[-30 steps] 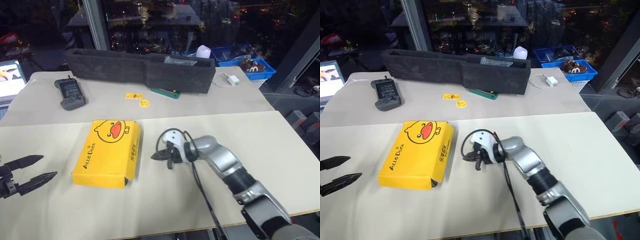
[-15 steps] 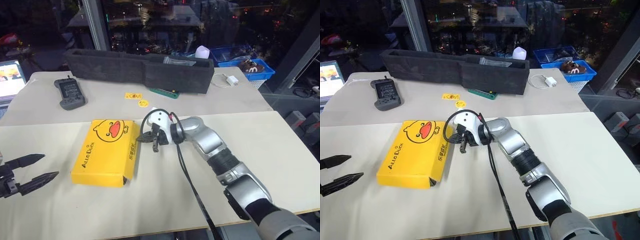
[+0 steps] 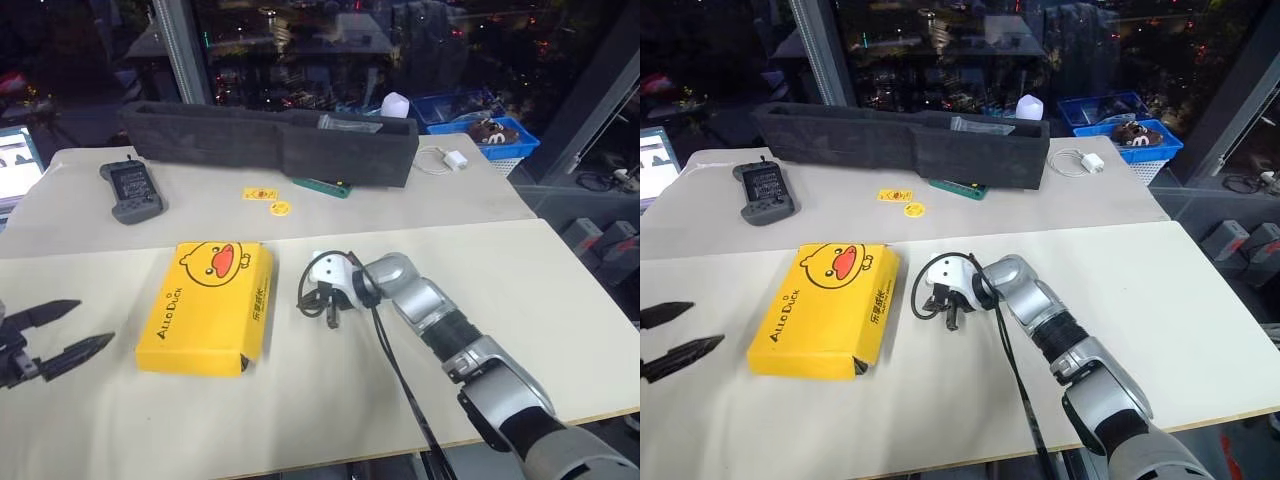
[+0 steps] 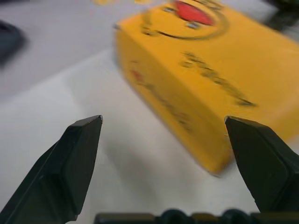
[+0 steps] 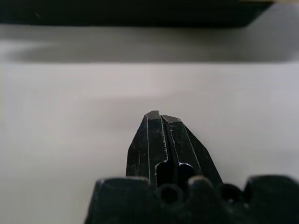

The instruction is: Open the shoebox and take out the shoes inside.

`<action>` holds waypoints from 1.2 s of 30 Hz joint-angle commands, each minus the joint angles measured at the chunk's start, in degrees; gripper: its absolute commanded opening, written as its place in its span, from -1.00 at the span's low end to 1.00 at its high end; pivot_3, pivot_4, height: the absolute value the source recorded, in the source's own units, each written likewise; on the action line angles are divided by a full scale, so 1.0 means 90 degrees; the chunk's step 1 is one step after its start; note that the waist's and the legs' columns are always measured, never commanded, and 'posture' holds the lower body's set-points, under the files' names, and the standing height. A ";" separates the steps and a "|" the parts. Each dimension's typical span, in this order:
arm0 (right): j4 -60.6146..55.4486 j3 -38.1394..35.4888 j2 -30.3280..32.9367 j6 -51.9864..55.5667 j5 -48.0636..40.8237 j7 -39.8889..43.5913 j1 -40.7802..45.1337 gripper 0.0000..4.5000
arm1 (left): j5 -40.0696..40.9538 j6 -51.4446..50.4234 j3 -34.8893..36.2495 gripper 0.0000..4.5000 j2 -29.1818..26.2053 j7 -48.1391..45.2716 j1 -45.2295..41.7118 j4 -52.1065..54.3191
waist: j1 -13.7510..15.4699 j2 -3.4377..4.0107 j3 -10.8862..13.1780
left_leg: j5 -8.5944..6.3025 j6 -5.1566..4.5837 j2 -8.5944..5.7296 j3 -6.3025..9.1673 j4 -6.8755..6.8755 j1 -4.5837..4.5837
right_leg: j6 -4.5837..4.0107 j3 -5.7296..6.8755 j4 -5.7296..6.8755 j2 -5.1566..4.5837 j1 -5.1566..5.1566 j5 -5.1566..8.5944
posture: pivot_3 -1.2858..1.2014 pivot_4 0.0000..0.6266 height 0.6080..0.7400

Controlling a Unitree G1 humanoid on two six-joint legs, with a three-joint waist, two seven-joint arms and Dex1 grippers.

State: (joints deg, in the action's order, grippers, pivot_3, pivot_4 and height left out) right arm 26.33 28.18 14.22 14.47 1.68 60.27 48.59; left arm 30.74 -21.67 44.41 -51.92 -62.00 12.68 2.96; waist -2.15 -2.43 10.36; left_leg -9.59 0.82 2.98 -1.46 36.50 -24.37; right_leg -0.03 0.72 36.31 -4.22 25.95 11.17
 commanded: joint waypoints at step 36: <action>-0.1860 -0.0520 0.0948 0.1082 -0.0184 -0.0457 -0.0714 -0.98 | -0.0640 0.0058 -0.2336 1.00 0.0533 0.0781 -0.0481 0.1024 | 0.0066 -0.0014 -0.0013 | -0.0001 0.0005 0.0002 -0.0031 0.0025 -0.0034 | 0.0019 -0.0011 -0.0018 -0.0009 0.0019 -0.0024 | 0.03 -0.52 0.85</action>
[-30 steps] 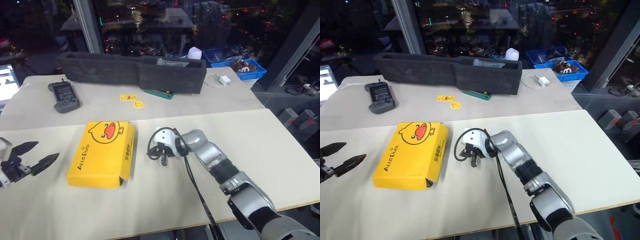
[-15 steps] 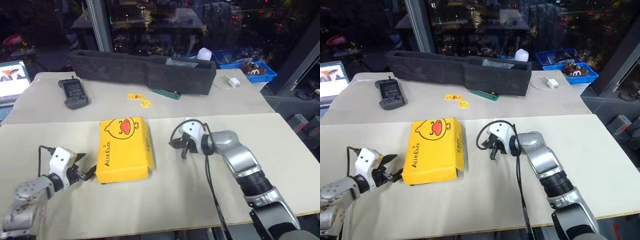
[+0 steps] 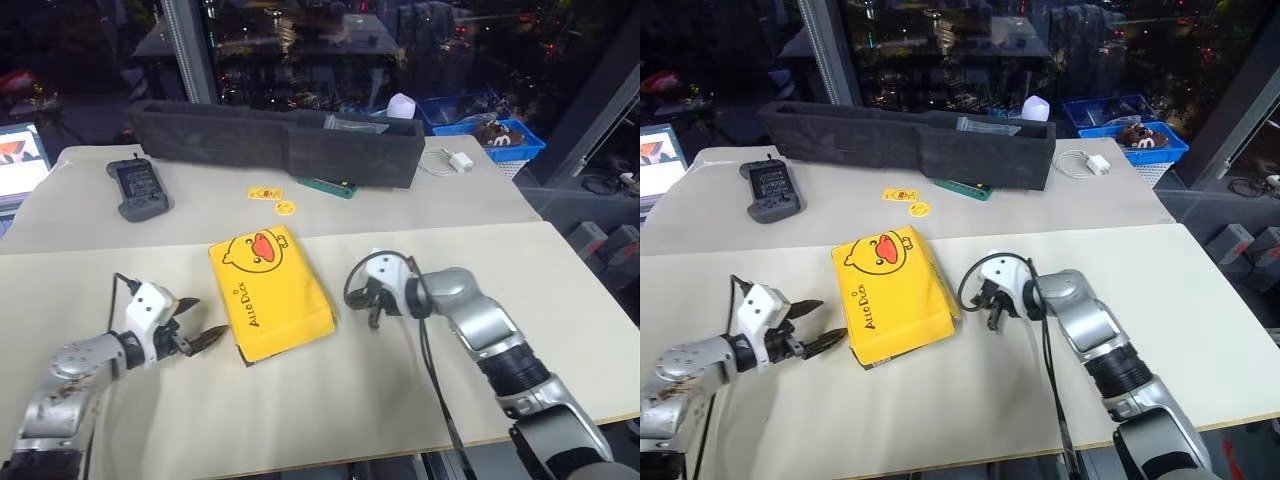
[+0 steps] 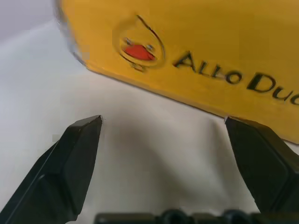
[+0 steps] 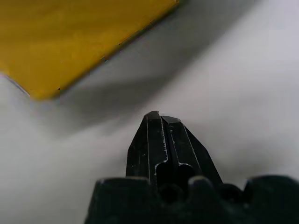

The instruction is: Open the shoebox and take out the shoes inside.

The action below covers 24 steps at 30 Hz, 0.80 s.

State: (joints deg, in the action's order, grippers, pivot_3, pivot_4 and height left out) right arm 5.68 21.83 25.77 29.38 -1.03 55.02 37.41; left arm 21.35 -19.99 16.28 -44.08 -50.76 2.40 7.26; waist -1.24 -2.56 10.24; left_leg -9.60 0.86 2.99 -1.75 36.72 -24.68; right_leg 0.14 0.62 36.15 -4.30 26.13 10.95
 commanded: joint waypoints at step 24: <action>0.2086 0.0622 -0.2767 -0.1890 0.0144 0.0991 0.2811 -0.98 | 0.2104 -0.1355 0.4659 1.00 0.0329 -0.0462 0.3762 0.3132 | -0.0228 0.0003 0.0004 | -0.0032 0.0053 0.0029 -0.0002 -0.0011 0.0007 | -0.0025 0.0021 0.0002 0.0008 0.0018 0.0008 | 0.03 -0.52 0.85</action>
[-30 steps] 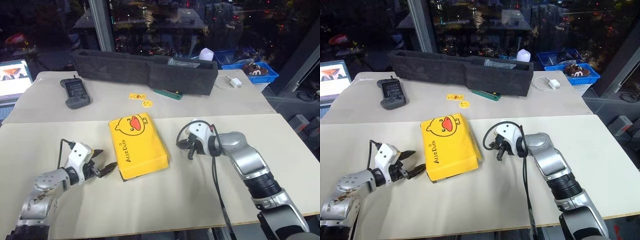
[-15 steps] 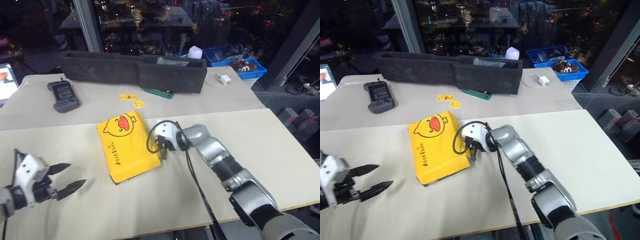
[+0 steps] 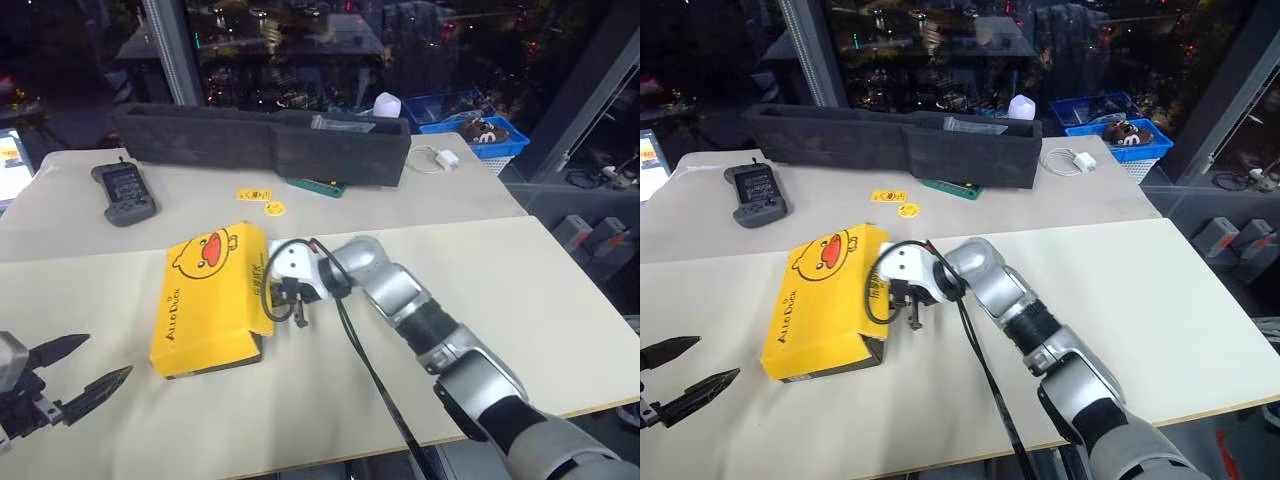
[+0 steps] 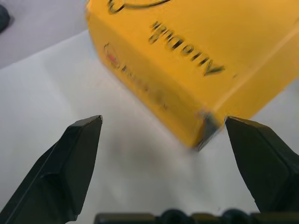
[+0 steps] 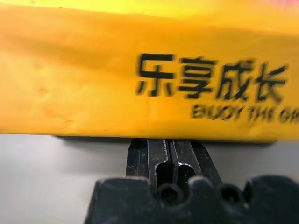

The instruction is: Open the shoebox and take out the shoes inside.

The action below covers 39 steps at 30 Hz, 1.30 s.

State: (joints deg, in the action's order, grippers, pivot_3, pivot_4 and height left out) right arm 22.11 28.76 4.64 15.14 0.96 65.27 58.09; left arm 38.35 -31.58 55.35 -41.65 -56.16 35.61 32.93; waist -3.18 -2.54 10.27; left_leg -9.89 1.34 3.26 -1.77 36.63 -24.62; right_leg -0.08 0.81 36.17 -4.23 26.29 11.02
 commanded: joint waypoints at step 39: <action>0.1402 -0.1956 -0.3770 -0.0955 -0.2946 -0.1346 0.3899 -0.98 | 0.3451 0.0056 0.4127 1.00 0.0176 0.0678 0.1661 0.0241 | -0.0046 -0.0014 0.0002 | -0.0058 0.0094 0.0125 0.0004 -0.0035 0.0026 | -0.0117 0.0016 0.0015 0.0121 0.0018 0.0065 | 0.03 -0.52 0.85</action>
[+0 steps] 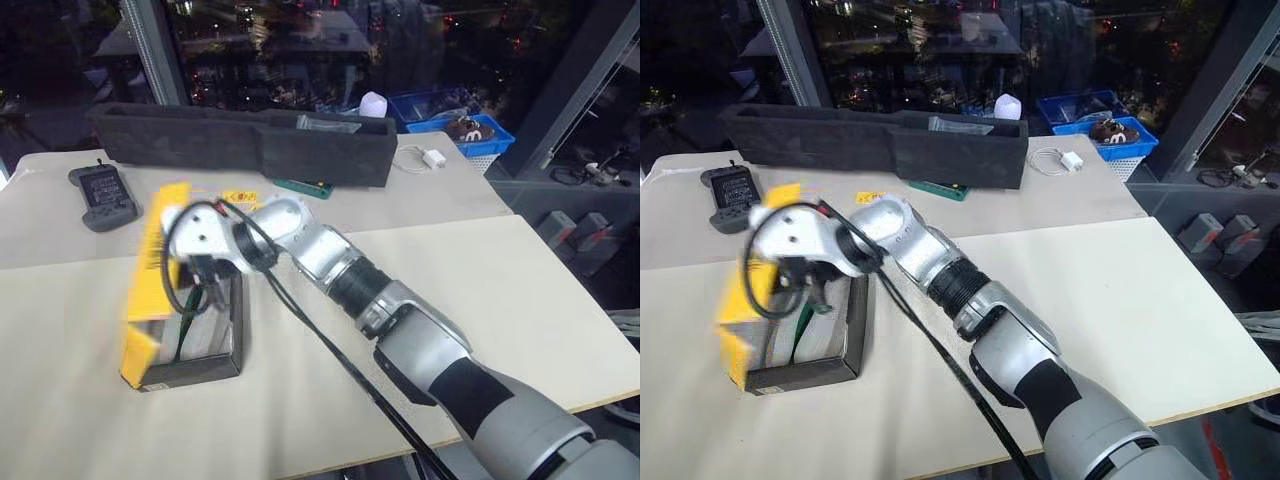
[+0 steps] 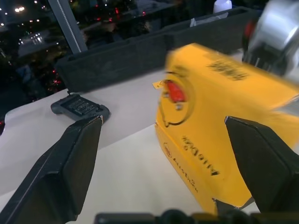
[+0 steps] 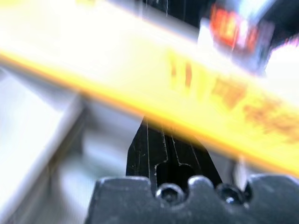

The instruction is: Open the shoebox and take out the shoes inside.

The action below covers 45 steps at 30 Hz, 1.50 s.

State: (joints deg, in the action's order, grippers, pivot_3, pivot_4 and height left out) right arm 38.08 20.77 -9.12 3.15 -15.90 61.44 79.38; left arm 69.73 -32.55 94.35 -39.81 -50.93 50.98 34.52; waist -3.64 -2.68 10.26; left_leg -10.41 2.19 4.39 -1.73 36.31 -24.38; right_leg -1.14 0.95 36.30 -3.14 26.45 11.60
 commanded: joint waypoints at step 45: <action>-0.0215 0.1549 0.0864 -0.2756 0.2745 0.0032 -0.0757 0.99 | -0.2915 0.0173 -0.4074 1.00 -0.1186 -0.0918 -0.1917 -0.1160 | 0.0120 -0.0024 -0.0026 | -0.0014 0.0026 0.0061 -0.0022 -0.0010 0.0080 | -0.0046 -0.0026 0.0067 0.0072 -0.0007 0.0027 | 0.03 -0.52 0.85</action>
State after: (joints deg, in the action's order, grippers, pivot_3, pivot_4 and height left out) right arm 35.42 35.03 -0.75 -17.55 7.24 63.10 70.33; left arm 44.84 -32.56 56.27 -50.63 -57.96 32.98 23.98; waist -2.56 -2.90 10.03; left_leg -10.55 2.42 4.94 -1.93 36.22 -23.67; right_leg -1.54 0.72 36.90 -2.49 26.39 11.84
